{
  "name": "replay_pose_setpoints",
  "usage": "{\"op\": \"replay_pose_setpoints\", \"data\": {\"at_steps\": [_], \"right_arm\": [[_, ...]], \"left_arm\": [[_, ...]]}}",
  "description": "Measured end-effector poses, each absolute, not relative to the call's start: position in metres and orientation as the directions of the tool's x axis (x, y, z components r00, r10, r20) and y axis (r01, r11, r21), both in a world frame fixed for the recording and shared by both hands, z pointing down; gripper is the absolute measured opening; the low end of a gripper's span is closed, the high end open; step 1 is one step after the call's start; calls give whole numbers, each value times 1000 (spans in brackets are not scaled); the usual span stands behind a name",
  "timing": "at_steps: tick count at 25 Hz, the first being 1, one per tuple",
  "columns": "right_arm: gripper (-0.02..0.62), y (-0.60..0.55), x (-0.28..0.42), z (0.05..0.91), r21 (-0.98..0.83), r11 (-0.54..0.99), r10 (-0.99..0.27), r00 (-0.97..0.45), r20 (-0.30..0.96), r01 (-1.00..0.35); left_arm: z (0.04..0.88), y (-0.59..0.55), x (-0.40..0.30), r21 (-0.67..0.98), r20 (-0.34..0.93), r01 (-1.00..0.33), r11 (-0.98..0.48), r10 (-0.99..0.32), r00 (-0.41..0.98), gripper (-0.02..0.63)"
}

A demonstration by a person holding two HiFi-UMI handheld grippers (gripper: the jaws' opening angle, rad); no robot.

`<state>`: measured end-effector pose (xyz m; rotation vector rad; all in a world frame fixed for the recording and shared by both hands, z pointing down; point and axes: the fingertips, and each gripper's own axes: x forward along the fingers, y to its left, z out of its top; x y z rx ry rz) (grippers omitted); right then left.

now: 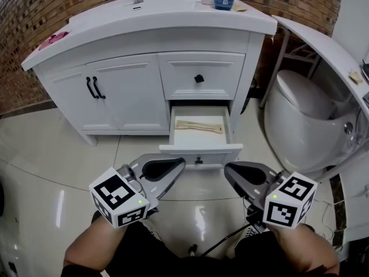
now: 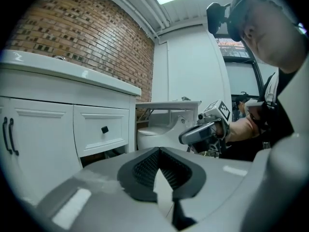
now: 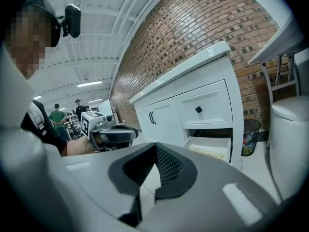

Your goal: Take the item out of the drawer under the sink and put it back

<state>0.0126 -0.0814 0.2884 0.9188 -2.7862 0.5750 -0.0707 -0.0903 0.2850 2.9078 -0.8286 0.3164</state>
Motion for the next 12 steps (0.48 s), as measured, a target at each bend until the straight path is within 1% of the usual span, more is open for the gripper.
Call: {"op": "replay_pose_setpoints", "data": {"at_steps": [2,6,9,12], "right_arm": [[3,-76,9,282,-306,743,-539,-803,253,-595],[3,-69,8,279,-242,759,-548,-794,263,-604],[3,-70,9,289,-274,749,-537,-795,284,-603],[3,-74,5,293,-283,750,-530,-799,285,-598]], "left_arm": [[288,-88,-70,63,205,-533,-844,-512,834,5],[296,-78,-67,120,183,-504,-855,-480,858,5],[301,-72,-65,140,187,-477,-868,-450,873,5],[297,-72,-69,130,168,-477,-869,-455,875,5]]}}
